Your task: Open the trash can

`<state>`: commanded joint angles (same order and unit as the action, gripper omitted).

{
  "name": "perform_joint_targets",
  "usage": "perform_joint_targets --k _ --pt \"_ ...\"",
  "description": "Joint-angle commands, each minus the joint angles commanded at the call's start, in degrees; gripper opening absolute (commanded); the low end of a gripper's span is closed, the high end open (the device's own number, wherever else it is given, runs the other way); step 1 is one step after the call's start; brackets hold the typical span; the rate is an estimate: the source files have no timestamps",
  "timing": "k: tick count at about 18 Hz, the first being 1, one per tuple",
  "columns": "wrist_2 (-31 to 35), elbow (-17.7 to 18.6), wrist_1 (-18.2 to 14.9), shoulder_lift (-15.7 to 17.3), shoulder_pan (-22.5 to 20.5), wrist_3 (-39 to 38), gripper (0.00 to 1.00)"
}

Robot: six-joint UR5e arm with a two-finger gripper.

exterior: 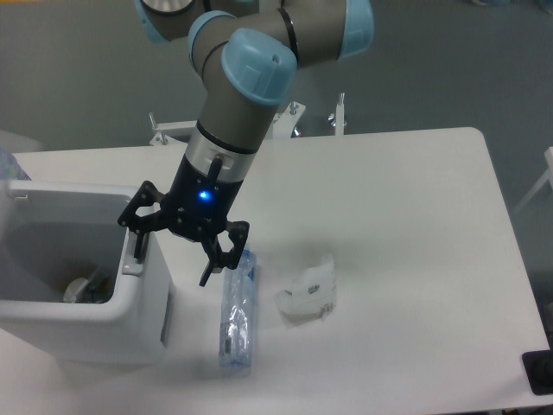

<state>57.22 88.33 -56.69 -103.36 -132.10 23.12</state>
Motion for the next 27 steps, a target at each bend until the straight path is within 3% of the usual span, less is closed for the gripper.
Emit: perform_joint_targets --k 8,15,17,22,27 --pt "0.09 -0.88 0.00 0.79 -0.79 -0.09 1.00" --pt "6.93 -1.05 2.28 0.53 -8.78 1.49 1.00" --pt "9.92 -0.97 2.98 -0.17 -9.84 4.99 1.00" --pt "20.19 -1.14 3.78 -5.62 -14.58 17.91 1.00" --pt "21.88 -1.40 3.78 -7.20 -18.80 25.82 1.00"
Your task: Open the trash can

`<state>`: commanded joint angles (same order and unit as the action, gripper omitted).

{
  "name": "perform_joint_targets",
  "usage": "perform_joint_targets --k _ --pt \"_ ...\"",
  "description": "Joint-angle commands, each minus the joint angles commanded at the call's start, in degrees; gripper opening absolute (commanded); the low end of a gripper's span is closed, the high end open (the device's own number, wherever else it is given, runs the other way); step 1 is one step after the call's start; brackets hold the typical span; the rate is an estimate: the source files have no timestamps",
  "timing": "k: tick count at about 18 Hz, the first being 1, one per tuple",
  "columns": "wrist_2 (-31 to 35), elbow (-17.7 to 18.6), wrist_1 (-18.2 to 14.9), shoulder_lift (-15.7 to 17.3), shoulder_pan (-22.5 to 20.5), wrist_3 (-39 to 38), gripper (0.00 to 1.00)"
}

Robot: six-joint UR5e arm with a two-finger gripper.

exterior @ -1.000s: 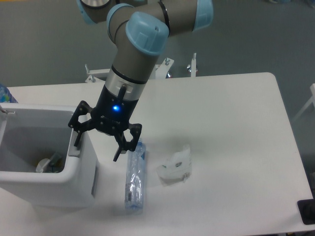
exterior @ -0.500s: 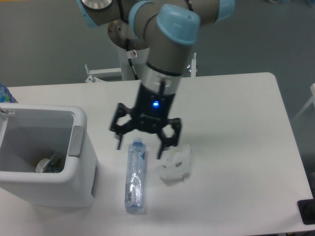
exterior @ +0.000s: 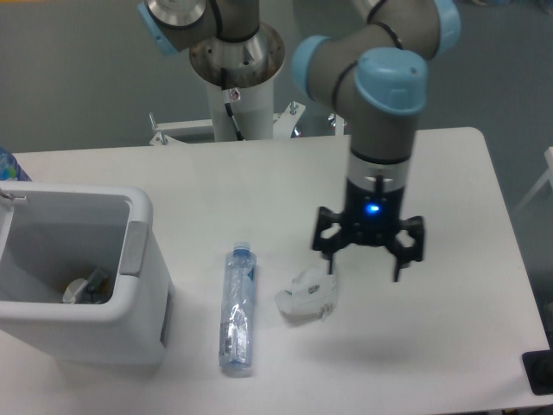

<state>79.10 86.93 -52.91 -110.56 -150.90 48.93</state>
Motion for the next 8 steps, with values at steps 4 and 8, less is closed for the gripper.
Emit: perform_joint_targets --k 4,8 --pt "5.79 0.17 -0.53 -1.67 -0.09 7.04 1.00" --pt "7.91 0.70 -0.27 -2.47 0.08 11.09 1.00"
